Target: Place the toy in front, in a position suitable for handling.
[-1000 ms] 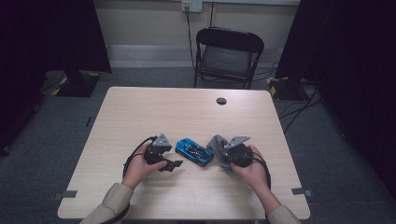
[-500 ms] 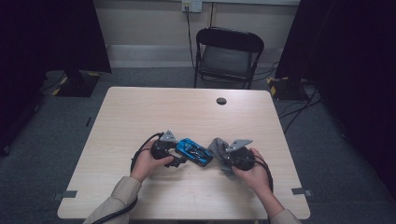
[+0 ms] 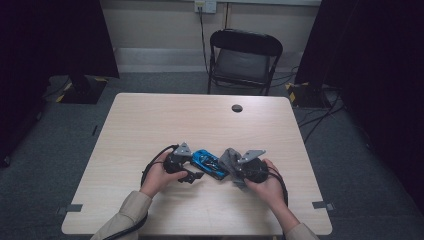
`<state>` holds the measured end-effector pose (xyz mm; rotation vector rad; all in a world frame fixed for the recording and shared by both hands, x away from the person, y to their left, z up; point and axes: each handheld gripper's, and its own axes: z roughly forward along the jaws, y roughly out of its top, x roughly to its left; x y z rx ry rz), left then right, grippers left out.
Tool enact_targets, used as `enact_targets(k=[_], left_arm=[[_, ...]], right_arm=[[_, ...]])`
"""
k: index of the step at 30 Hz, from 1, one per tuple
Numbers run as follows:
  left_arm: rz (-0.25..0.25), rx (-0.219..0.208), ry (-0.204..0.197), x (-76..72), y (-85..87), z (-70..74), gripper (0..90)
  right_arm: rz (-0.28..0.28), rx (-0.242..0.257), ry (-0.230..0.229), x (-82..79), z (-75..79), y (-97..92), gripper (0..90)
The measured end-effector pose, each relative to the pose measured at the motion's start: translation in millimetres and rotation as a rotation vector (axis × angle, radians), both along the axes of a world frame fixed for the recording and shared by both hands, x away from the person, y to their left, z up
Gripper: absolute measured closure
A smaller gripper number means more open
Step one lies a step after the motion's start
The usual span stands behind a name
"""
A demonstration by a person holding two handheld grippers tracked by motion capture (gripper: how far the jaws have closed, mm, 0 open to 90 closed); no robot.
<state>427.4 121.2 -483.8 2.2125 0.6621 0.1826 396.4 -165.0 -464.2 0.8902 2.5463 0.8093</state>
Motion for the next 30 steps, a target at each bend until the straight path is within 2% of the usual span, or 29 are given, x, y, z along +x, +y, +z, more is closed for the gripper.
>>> enact_targets(k=[7, 10, 12, 13, 14, 15, 16, 18, 22, 24, 26, 27, 28, 30], left_arm=[[0.007, -0.007, 0.007, -3.0, 4.0, -1.0, 18.8], [0.027, -0.002, 0.026, -10.0, 13.4, 0.7, 18.3], [0.031, 0.011, 0.024, -16.0, 22.5, 0.1, 17.6], [0.031, 0.011, 0.024, -16.0, 22.5, 0.1, 17.7], [0.045, 0.019, 0.027, -20.6, 31.2, 0.0, 17.6], [0.045, 0.019, 0.027, -20.6, 31.2, 0.0, 17.6], [0.055, 0.03, 0.027, -25.9, 41.6, -0.5, 17.6], [0.063, 0.03, 0.027, -30.6, 50.5, -1.5, 17.6], [0.082, 0.016, 0.024, -34.4, 63.6, -2.0, 17.8], [0.102, 0.005, 0.025, -33.2, 69.6, -0.5, 18.0], [0.113, 0.007, 0.02, -31.1, 74.3, 1.5, 18.2], [0.113, 0.007, 0.02, -31.1, 74.3, 1.5, 18.2], [0.132, -0.001, 0.016, -27.5, 78.2, 3.5, 18.2], [0.145, -0.021, 0.018, -22.9, 80.8, 4.2, 18.2]], right_arm=[[0.002, 0.006, -0.024, -1.1, 11.2, 0.9, 77.1], [0.019, 0.011, -0.054, -5.9, 28.4, 4.1, 77.1], [0.041, 0.028, -0.072, -10.3, 40.7, 9.9, 77.1], [0.041, 0.028, -0.072, -10.3, 40.7, 9.9, 77.1], [0.075, 0.036, -0.092, -16.2, 53.2, 22.7, 77.1], [0.091, 0.04, -0.092, -18.2, 56.8, 28.3, 77.1], [0.113, 0.043, -0.098, -20.7, 60.8, 36.7, 77.1], [0.16, 0.043, -0.104, -26.0, 65.5, 58.0, 77.1], [0.215, 0.062, -0.065, -27.1, 58.9, 89.9, 77.0], [0.235, 0.044, -0.058, -27.4, 51.7, 103.1, 76.9], [0.252, 0.046, -0.028, -26.9, 39.7, 114.0, 76.8], [0.252, 0.046, -0.028, -26.9, 39.7, 114.0, 76.8], [0.271, 0.03, -0.01, -27.0, 28.4, 121.7, 76.8], [0.269, -0.005, -0.006, -26.8, 16.6, 128.5, 76.8]])
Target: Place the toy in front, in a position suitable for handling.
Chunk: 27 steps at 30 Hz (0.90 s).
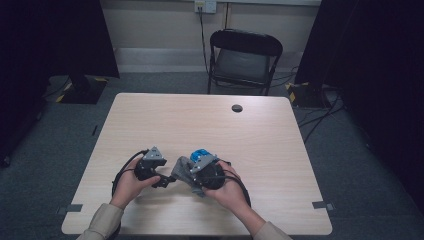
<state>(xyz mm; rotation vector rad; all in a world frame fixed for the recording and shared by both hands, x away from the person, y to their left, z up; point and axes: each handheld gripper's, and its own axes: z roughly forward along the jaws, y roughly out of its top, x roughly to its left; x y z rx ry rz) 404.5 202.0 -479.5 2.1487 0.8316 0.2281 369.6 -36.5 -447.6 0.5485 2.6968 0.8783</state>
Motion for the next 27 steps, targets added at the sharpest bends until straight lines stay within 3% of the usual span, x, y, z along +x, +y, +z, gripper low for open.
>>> enact_targets(k=[4, 6, 27], left_arm=[[0.009, 0.015, -0.003, 6.9, 0.0, -0.3, 18.6], [-0.001, 0.015, -0.001, 7.8, -2.9, -0.8, 18.8], [-0.015, 0.009, -0.004, 5.0, -15.0, -4.9, 19.5]], right_arm=[[-0.014, -0.065, 0.009, 6.5, -17.9, 2.5, 76.7], [-0.028, -0.064, 0.005, 7.5, -19.5, -1.1, 76.7], [-0.051, -0.137, 0.016, 4.7, -10.8, -44.0, 76.8]])
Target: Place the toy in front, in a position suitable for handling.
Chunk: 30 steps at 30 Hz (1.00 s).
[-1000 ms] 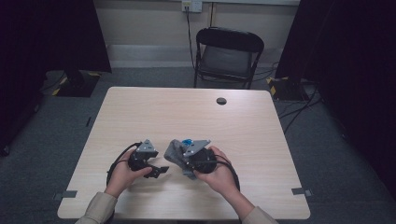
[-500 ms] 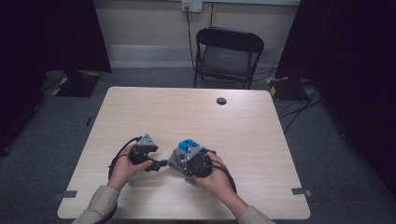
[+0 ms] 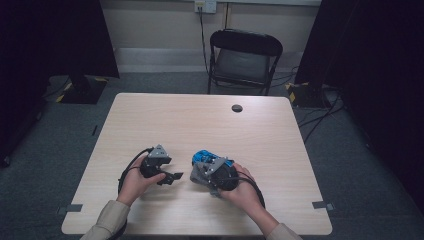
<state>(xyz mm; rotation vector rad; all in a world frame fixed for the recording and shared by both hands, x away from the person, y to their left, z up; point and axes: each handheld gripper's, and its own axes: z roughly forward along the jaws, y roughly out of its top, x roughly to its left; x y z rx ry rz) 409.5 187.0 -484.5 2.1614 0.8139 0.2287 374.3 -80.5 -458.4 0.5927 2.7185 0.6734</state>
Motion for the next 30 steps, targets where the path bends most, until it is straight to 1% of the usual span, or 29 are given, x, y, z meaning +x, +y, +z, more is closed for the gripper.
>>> enact_targets(k=[6, 11, 13, 16, 17, 19, 20, 21, 22, 23, 24, 27, 30], left_arm=[[-0.001, 0.001, -0.004, -2.7, 0.5, -1.3, 19.5], [0.003, 0.001, 0.003, -5.2, 2.8, -3.8, 19.5], [0.009, 0.004, 0.003, -5.8, 3.4, -4.8, 19.3], [0.005, 0.006, -0.003, -6.3, 3.7, -6.1, 18.9], [0.002, 0.012, 0.001, -7.2, 3.7, -7.3, 18.7], [0.002, 0.025, -0.011, -8.1, 3.5, -8.1, 18.3], [-0.006, 0.029, -0.006, -8.8, 3.2, -8.7, 18.2], [-0.011, 0.037, -0.01, -8.8, 3.7, -8.9, 18.1], [-0.011, 0.037, -0.01, -8.8, 3.7, -8.9, 18.0], [-0.009, 0.04, -0.007, -9.2, 4.3, -9.1, 17.9], [-0.01, 0.038, -0.006, -9.5, 4.6, -9.0, 17.9], [-0.016, 0.032, -0.005, -10.0, 5.1, -9.0, 17.9], [-0.012, 0.027, -0.002, -10.1, 5.4, -9.4, 17.9]], right_arm=[[-0.008, -0.02, 0.001, -1.5, 1.2, -14.9, 76.8], [-0.025, -0.029, 0.005, -3.4, 2.3, -29.6, 76.8], [-0.013, -0.031, 0.003, -5.2, 4.1, -31.1, 76.8], [0.03, -0.025, -0.012, -10.7, 9.3, -23.2, 76.7], [0.062, -0.028, -0.022, -13.3, 12.2, -15.8, 76.7], [0.095, -0.039, -0.033, -15.3, 15.1, -2.2, 76.6], [0.105, -0.054, -0.039, -14.8, 15.0, 4.6, 76.6], [0.109, -0.066, -0.041, -13.1, 14.0, 10.5, 76.5], [0.109, -0.066, -0.041, -13.1, 14.0, 10.5, 76.5], [0.102, -0.071, -0.029, -7.7, 10.0, 18.4, 76.4], [0.096, -0.076, -0.027, -5.1, 7.6, 20.5, 76.4], [0.083, -0.086, -0.014, -2.1, 2.1, 19.8, 76.4], [0.075, -0.088, -0.012, -2.0, 1.7, 15.3, 76.4]])
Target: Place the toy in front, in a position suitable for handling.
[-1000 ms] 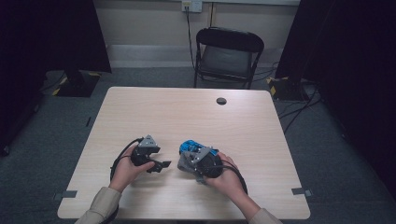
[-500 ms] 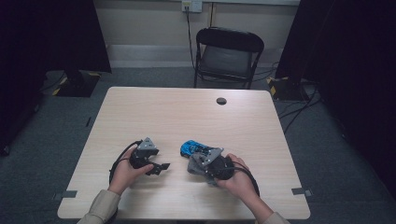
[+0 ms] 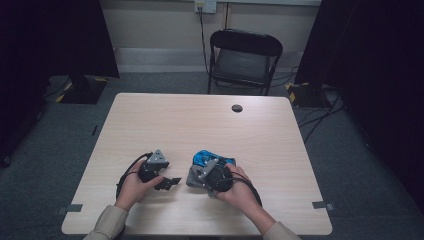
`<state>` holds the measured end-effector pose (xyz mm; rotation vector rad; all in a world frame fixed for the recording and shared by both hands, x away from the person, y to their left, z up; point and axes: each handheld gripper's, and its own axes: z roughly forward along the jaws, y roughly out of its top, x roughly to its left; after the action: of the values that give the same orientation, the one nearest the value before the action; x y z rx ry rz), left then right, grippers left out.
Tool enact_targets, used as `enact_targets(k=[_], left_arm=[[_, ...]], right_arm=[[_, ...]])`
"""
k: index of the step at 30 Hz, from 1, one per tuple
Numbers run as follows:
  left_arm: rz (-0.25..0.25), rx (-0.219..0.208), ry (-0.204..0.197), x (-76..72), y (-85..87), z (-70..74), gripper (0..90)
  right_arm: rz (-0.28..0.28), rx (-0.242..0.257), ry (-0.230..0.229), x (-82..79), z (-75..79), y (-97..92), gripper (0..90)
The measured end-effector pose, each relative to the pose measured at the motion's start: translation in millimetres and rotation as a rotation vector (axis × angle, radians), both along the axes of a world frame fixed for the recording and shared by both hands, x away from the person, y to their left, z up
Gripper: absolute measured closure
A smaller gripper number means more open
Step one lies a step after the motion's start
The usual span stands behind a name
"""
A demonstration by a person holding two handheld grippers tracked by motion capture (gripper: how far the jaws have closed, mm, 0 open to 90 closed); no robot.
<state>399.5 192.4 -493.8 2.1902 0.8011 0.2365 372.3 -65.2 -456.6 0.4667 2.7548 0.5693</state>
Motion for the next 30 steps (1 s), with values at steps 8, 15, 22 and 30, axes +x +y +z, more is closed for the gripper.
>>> enact_targets(k=[8, 15, 22, 30], left_arm=[[0.011, 0.001, -0.001, 0.5, 1.4, 0.6, 18.0], [0.0, 0.0, -0.001, 0.0, -1.7, 1.5, 18.1], [0.007, -0.009, -0.007, -0.5, -0.3, 3.8, 18.1], [0.01, -0.019, -0.006, -1.6, 3.1, 3.8, 18.2]], right_arm=[[-0.075, 0.042, 0.018, 0.3, 2.2, -40.7, 76.4], [-0.101, 0.031, 0.017, -2.7, 4.9, -59.9, 76.4], [-0.027, 0.054, 0.003, -10.5, 17.5, -37.3, 76.4], [0.002, 0.028, 0.052, 8.0, 2.3, 10.2, 76.1]])
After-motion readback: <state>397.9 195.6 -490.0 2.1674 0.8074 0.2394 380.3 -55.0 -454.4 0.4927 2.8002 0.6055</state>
